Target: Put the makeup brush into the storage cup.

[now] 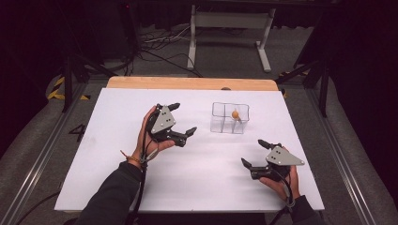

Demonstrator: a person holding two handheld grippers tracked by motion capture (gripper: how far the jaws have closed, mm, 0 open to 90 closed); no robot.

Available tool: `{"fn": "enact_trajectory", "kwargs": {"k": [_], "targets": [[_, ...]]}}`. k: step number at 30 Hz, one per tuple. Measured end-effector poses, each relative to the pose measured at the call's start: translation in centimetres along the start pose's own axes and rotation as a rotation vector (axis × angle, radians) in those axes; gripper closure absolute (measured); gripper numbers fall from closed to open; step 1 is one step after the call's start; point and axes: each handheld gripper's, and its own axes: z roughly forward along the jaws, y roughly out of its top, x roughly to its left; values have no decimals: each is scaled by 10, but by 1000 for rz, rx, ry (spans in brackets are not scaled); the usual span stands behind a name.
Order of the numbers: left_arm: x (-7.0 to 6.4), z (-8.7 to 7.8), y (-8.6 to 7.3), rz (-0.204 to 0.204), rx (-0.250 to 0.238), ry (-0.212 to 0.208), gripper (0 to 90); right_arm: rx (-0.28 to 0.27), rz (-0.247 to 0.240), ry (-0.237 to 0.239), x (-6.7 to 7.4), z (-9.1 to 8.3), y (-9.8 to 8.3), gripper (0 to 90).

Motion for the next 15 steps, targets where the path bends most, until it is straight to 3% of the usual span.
{"fn": "enact_trajectory", "kwargs": {"k": [15], "targets": [[2,-19,-7,-1,16,21,40,1,-5,-2,1,0,0,107]]}}
